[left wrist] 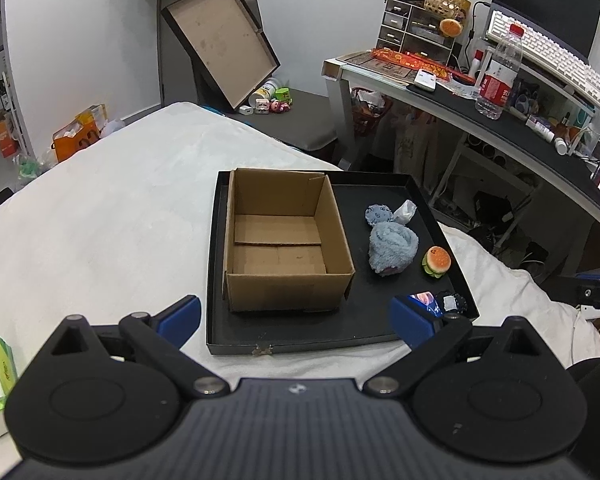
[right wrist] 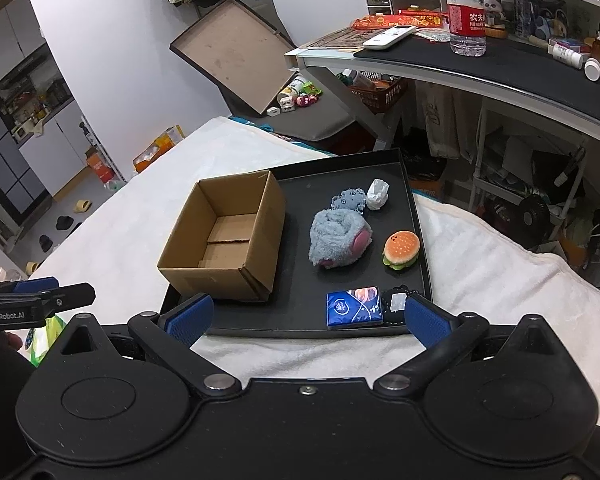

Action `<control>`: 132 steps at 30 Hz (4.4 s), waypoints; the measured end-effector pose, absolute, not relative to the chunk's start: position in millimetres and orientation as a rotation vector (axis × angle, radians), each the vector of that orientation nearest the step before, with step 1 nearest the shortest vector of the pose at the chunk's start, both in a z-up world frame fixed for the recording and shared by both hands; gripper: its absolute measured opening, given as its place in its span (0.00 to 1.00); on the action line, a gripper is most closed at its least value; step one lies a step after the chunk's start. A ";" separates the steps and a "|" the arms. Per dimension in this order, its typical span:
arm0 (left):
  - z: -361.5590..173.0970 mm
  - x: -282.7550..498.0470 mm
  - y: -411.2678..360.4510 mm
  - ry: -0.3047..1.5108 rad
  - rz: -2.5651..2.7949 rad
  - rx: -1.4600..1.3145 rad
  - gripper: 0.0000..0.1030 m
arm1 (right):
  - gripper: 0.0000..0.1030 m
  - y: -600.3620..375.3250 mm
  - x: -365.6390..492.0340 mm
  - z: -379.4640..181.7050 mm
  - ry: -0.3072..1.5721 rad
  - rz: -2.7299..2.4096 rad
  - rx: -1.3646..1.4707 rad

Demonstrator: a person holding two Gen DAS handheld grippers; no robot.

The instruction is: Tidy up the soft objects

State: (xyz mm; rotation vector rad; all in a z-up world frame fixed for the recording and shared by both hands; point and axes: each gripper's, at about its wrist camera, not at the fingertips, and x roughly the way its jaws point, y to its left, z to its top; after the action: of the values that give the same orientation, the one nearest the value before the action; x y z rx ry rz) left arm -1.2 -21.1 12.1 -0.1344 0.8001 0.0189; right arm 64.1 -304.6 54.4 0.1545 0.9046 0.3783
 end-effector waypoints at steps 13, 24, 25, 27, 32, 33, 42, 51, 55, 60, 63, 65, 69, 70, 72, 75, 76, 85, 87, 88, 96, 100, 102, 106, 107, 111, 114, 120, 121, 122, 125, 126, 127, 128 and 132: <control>10.8 -2.7 -18.5 0.796 0.017 -0.161 0.97 | 1.00 -301.6 63.6 54.0 0.908 0.385 0.157; 10.6 -2.9 -18.5 0.795 0.016 -0.160 0.97 | 1.00 -298.7 63.6 52.8 0.912 0.384 0.153; 10.4 -3.1 -18.5 0.795 0.016 -0.160 0.97 | 1.00 -299.1 63.8 52.9 0.913 0.384 0.153; 10.8 -2.8 -18.4 0.795 0.015 -0.160 0.97 | 1.00 -299.1 63.8 52.8 0.913 0.385 0.153; 10.4 -3.0 -18.2 0.793 0.011 -0.158 0.97 | 1.00 -298.7 63.6 52.6 0.911 0.384 0.155; 10.4 -3.3 -18.2 0.793 0.012 -0.157 0.97 | 1.00 -298.8 63.4 52.4 0.910 0.384 0.155; 10.4 -4.1 -17.9 0.791 0.008 -0.158 0.97 | 1.00 -301.3 64.9 50.9 0.911 0.382 0.156; 9.5 1.3 -11.7 0.778 -0.013 -0.138 0.97 | 1.00 -302.1 67.9 47.6 0.919 0.379 0.159; 5.8 7.8 -7.6 0.779 -0.016 -0.142 0.97 | 1.00 -301.8 71.9 43.9 0.921 0.374 0.155; -1.7 16.4 -2.1 0.786 -0.013 -0.128 0.97 | 1.00 -301.2 79.0 35.0 0.920 0.356 0.148; -6.6 22.9 4.5 0.795 -0.017 -0.145 0.97 | 1.00 -299.2 83.4 29.0 0.926 0.359 0.134; -9.7 27.4 9.2 0.800 -0.018 -0.152 0.97 | 1.00 -298.1 86.3 25.5 0.926 0.363 0.129; -16.8 35.9 16.9 0.803 -0.016 -0.164 0.97 | 1.00 -295.8 94.6 16.9 0.944 0.371 0.129; -19.1 38.3 19.2 0.805 -0.011 -0.167 0.97 | 1.00 -295.0 96.7 15.0 0.950 0.372 0.129; -24.3 43.8 23.9 0.812 -0.001 -0.172 0.97 | 1.00 -293.9 101.2 10.6 0.962 0.376 0.131; -31.7 50.9 30.5 0.816 0.016 -0.184 0.96 | 1.00 -292.2 107.6 4.3 0.980 0.369 0.130; -34.4 53.5 33.0 0.816 0.024 -0.190 0.96 | 1.00 -291.4 109.3 2.3 0.985 0.365 0.127; -57.1 77.1 46.8 0.827 0.051 -0.230 0.94 | 1.00 -292.3 130.6 -20.5 1.047 0.316 0.133; -62.7 83.8 48.4 0.831 0.053 -0.241 0.94 | 1.00 -291.8 135.4 -25.7 1.061 0.304 0.132; -65.5 87.2 48.6 0.833 0.055 -0.244 0.94 | 1.00 -291.7 138.2 -29.1 1.068 0.298 0.130; -87.4 110.1 43.6 0.854 0.068 -0.240 0.89 | 1.00 -287.2 157.3 -53.9 1.120 0.288 0.130; -97.7 119.9 44.2 0.871 0.095 -0.243 0.83 | 1.00 -277.9 167.0 -67.5 1.153 0.295 0.111; -102.9 123.2 46.0 0.880 0.105 -0.250 0.79 | 1.00 -273.4 171.3 -73.1 1.166 0.297 0.097; -113.6 129.7 48.4 0.900 0.122 -0.253 0.68 | 0.99 -264.8 179.9 -84.7 1.195 0.306 0.091; -115.4 131.2 49.1 0.904 0.125 -0.258 0.66 | 0.99 -262.1 181.7 -87.9 1.202 0.313 0.090; -122.3 137.7 51.4 0.920 0.138 -0.270 0.57 | 0.99 -251.5 185.7 -102.3 1.233 0.332 0.072; -126.5 141.8 51.2 0.930 0.138 -0.273 0.43 | 0.99 -244.7 186.7 -111.6 1.251 0.333 0.050; -132.4 146.0 51.0 0.938 0.136 -0.267 0.20 | 0.99 -237.4 191.4 -126.1 1.268 0.307 0.013; -132.6 145.4 51.5 0.935 0.139 -0.267 0.17 | 0.99 -236.2 191.6 -128.7 1.268 0.300 0.000; -132.6 144.3 52.0 0.933 0.139 -0.265 0.15 | 0.98 -234.8 192.0 -131.1 1.269 0.295 -0.007; -131.6 140.9 53.9 0.933 0.129 -0.276 0.12 | 0.91 -230.8 191.1 -137.6 1.284 0.288 -0.018; -130.6 139.4 53.8 0.930 0.126 -0.277 0.12 | 0.81 -228.9 189.9 -139.3 1.284 0.286 -0.032; -129.5 137.5 53.3 0.925 0.123 -0.274 0.11 | 0.75 -227.7 189.1 -140.3 1.284 0.281 -0.043; -128.2 136.1 52.8 0.920 0.120 -0.271 0.11 | 0.69 -227.0 188.8 -141.2 1.289 0.273 -0.050; -126.5 128.9 51.2 0.913 0.115 -0.274 0.11 | 0.69 -232.5 184.7 -133.1 1.253 0.268 -0.007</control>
State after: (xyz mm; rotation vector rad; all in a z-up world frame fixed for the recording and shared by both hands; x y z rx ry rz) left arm 128.9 51.2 -126.5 -0.2741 0.9130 0.1148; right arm 184.7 -232.5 -133.1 -0.0065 1.2527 0.2683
